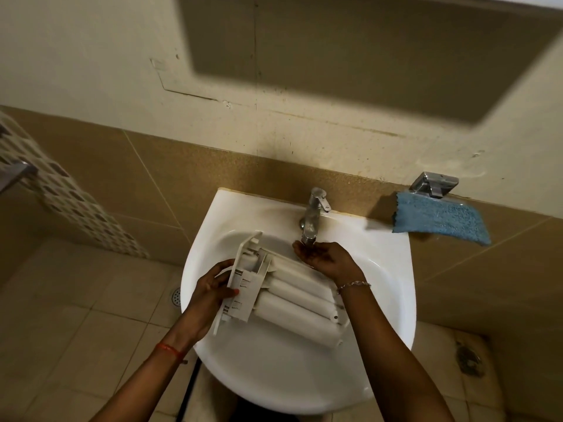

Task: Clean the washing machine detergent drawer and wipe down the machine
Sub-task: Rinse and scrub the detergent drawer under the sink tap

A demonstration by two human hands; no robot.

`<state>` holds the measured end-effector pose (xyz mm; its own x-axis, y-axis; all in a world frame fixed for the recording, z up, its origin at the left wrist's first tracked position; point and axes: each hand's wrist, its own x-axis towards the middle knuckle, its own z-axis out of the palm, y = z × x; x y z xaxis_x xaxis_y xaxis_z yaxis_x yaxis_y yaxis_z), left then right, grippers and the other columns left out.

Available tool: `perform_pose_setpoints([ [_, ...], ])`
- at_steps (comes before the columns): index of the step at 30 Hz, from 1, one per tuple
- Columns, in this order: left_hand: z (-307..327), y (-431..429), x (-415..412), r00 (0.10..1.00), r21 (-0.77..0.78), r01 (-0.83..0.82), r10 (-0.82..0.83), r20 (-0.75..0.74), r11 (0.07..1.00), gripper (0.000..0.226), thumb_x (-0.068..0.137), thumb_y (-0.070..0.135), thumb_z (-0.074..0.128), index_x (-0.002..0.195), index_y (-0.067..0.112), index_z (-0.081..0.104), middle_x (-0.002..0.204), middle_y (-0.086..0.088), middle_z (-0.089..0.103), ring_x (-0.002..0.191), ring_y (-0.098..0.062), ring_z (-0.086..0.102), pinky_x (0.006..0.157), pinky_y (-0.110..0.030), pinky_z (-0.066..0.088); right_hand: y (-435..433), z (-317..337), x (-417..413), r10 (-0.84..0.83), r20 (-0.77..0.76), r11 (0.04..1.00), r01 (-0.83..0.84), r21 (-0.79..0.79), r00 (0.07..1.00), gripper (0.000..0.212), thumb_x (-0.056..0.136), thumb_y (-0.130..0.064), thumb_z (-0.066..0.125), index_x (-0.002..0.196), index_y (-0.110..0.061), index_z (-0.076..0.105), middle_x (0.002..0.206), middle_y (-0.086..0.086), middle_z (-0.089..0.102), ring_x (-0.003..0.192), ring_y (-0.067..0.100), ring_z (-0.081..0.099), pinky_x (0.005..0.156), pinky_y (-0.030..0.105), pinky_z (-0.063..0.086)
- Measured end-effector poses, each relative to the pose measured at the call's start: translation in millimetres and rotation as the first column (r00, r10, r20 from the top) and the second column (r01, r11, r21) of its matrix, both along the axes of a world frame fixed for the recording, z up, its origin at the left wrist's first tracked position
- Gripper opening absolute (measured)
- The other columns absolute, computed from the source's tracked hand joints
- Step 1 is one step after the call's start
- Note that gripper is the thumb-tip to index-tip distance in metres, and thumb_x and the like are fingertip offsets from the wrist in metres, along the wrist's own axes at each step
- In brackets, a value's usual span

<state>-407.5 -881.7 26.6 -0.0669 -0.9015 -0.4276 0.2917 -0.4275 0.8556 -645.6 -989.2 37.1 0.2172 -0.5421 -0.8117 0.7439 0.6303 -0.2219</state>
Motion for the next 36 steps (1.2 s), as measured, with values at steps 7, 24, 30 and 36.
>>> perform_pose_setpoints([
  [7,4.5,0.7,-0.9,1.000,0.019,0.004,-0.004,0.008,1.000,0.060,0.060,-0.005,0.058,0.115,0.019,0.055,0.099,-0.011,0.071,0.091,-0.027,0.065,0.072,-0.036,0.058,-0.6,-4.1,8.4,-0.052,-0.022,0.999,0.052,0.005,0.998,0.023,0.080,0.010,0.028,0.079,-0.001,0.048,0.078,0.011,0.045,0.069,0.019,0.042,0.063,0.027,0.035],
  [24,5.2,-0.6,-1.3,0.999,0.036,0.002,-0.004,0.039,0.999,0.061,0.067,-0.019,0.054,0.115,0.017,0.053,0.101,-0.012,0.069,0.091,-0.029,0.064,0.070,-0.035,0.058,22.3,71.2,55.6,0.360,-0.386,0.853,-0.467,-0.232,0.849,0.027,0.096,-0.003,0.034,0.077,0.000,0.053,0.079,0.016,0.053,0.072,0.025,0.053,0.070,0.030,0.050],
  [30,4.1,3.0,-1.0,0.999,0.040,-0.002,0.000,0.032,0.999,0.060,0.062,-0.014,0.056,0.113,0.019,0.054,0.100,-0.011,0.069,0.092,-0.029,0.064,0.070,-0.036,0.058,14.6,25.9,2.1,-0.104,-0.247,0.995,0.099,-0.032,0.963,0.032,0.093,-0.004,0.020,0.079,0.005,0.048,0.116,0.023,0.052,0.111,0.039,0.052,0.097,0.046,0.038],
  [36,6.3,3.3,-1.0,0.999,0.043,0.005,-0.007,0.040,0.999,0.060,0.069,-0.022,0.050,0.113,0.019,0.054,0.100,-0.011,0.070,0.092,-0.028,0.064,0.067,-0.033,0.057,2.1,4.7,6.6,-0.094,-0.129,0.994,0.099,0.037,0.987,0.034,0.096,0.000,0.020,0.091,0.011,0.052,0.089,0.025,0.052,0.109,0.037,0.049,0.101,0.044,0.034],
])
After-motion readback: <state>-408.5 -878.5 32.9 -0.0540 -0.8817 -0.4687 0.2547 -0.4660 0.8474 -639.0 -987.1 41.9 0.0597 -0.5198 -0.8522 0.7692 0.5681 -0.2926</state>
